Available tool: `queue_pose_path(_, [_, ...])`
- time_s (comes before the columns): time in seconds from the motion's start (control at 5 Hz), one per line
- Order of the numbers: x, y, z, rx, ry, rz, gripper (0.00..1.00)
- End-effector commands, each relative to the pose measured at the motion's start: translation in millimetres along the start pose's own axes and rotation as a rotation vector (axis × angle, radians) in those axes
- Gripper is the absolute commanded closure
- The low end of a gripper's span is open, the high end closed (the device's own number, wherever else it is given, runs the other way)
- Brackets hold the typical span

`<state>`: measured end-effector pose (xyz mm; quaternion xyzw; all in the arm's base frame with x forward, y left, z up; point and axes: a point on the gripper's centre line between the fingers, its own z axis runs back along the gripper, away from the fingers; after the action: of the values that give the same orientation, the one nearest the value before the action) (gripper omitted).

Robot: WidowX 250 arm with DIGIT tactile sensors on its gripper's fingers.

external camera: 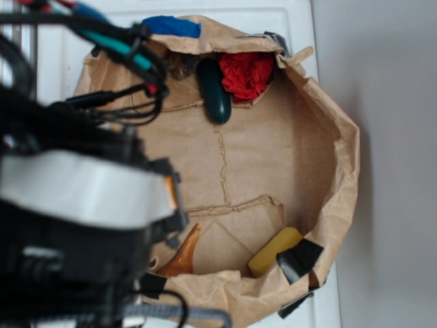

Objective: Grab the green sponge.

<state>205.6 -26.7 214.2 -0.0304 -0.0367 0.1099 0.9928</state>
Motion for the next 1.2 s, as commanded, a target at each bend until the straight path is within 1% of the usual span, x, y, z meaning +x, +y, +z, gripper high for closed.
queue_pose_path(0.0, [8.6, 11.8, 3.6, -0.16, -0.147, 0.249, 0.0])
queue_pose_path(0.6, [8.6, 11.8, 3.6, -0.16, -0.147, 0.249, 0.0])
queue_pose_path(0.8, [32.9, 6.7, -17.8, -0.085, -0.142, 0.302, 0.0])
queue_pose_path(1.0, [42.2, 0.3, -31.3, -0.035, -0.154, 0.318, 0.0])
